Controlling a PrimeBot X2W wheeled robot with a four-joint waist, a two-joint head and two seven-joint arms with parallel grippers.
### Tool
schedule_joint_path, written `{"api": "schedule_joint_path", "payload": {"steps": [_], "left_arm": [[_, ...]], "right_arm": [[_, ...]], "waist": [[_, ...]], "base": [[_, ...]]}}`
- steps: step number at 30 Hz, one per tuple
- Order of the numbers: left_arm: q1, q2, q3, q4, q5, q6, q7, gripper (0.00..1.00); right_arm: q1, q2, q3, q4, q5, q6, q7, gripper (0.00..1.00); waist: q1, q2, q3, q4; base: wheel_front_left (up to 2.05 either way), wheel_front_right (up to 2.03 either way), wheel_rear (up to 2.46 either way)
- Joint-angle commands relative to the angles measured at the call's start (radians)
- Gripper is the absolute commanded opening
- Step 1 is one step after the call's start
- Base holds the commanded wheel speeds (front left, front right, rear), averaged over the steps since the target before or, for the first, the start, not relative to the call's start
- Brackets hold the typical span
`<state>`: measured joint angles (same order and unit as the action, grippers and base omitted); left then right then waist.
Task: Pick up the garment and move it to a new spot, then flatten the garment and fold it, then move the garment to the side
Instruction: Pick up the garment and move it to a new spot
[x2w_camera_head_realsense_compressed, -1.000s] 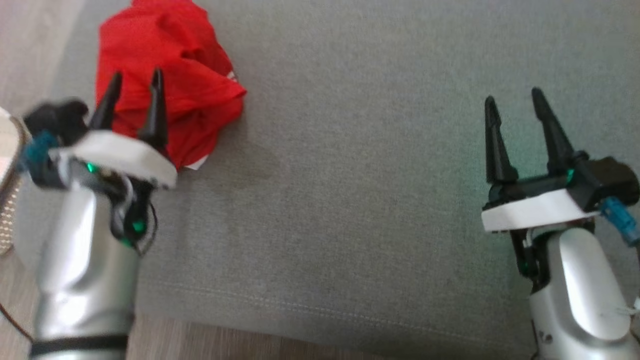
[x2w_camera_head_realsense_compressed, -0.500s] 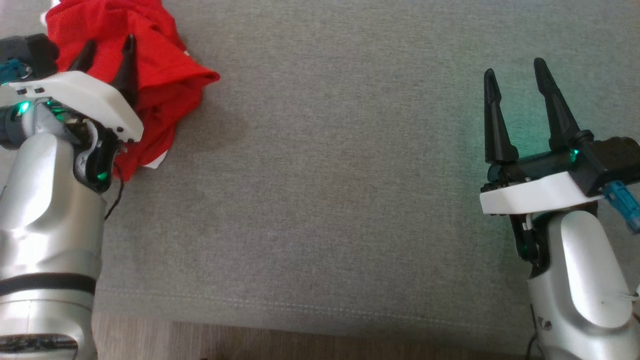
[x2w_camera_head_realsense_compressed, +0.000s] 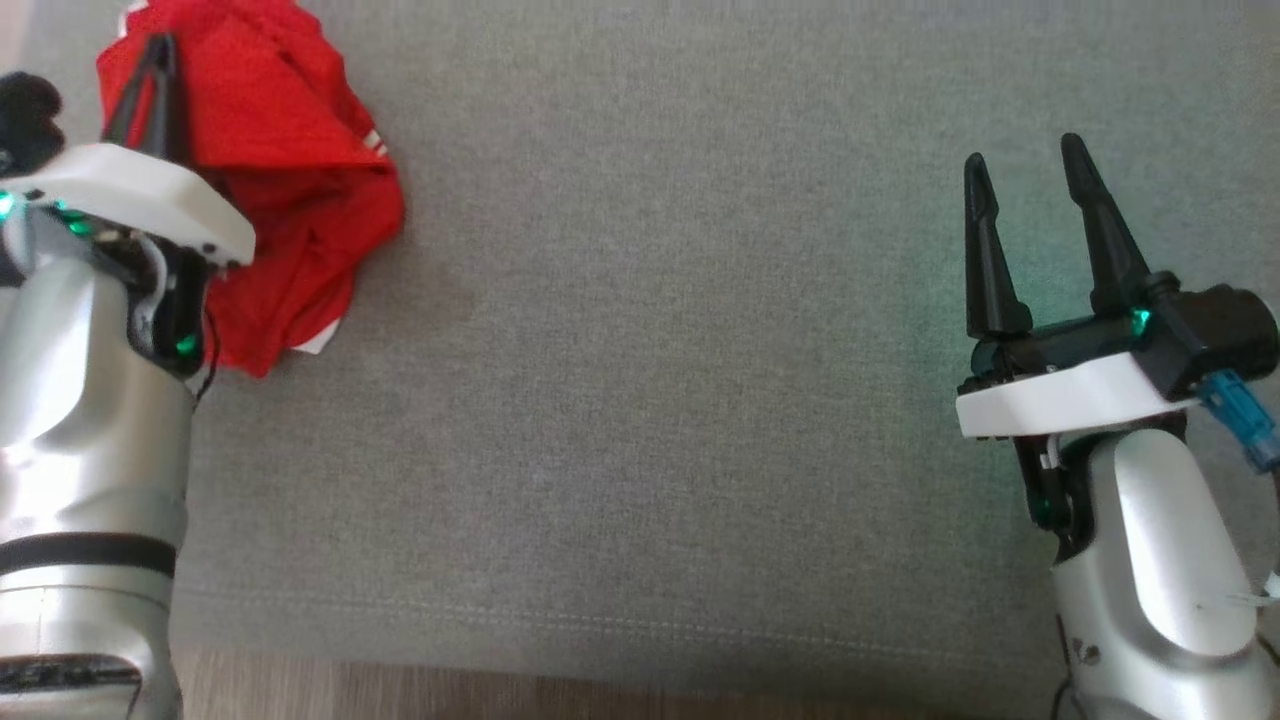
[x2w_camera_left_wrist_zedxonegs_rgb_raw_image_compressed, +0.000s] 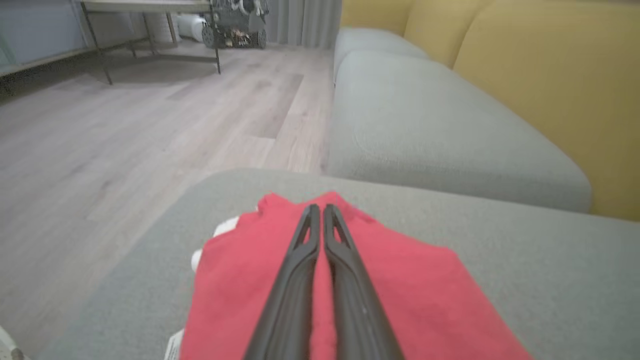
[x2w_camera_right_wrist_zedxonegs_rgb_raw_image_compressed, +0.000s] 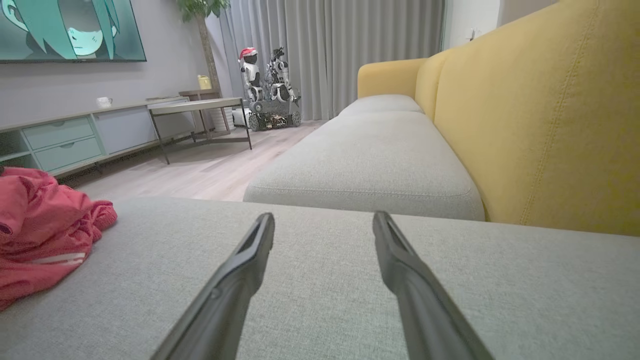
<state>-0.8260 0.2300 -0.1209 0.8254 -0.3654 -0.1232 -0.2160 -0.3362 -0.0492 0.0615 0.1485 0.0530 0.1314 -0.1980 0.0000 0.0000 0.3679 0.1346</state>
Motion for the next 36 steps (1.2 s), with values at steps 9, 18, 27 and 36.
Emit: {"api": "schedule_joint_path", "payload": {"steps": [9,18,27,36], "left_arm": [[0.025,0.037,0.067,-0.265,-0.014,0.020,-0.044,0.00],[0.114,0.007,0.034,-0.516,-0.017,0.039,0.016,0.00],[0.115,-0.076,-0.062,-0.693,-0.024,0.053,0.126,0.00],[0.054,-0.145,-0.167,-0.668,-0.014,0.062,0.155,0.00]], "right_arm": [[0.035,-0.001,0.043,0.015,0.041,-0.001,-0.029,1.00],[0.056,-0.001,0.059,0.038,0.077,-0.001,-0.046,1.00],[0.042,-0.001,0.052,0.037,0.088,-0.001,-0.057,1.00],[0.008,-0.001,0.056,0.018,0.106,-0.001,-0.062,1.00]], "waist": [[0.0000,0.0000,-0.135,-0.004],[0.0000,0.0000,-0.197,-0.046],[0.0000,0.0000,-0.187,-0.131],[0.0000,0.0000,-0.142,-0.236]], "base": [[0.00,0.00,0.00],[0.00,0.00,0.00],[0.00,0.00,0.00],[0.00,0.00,0.00]]}}
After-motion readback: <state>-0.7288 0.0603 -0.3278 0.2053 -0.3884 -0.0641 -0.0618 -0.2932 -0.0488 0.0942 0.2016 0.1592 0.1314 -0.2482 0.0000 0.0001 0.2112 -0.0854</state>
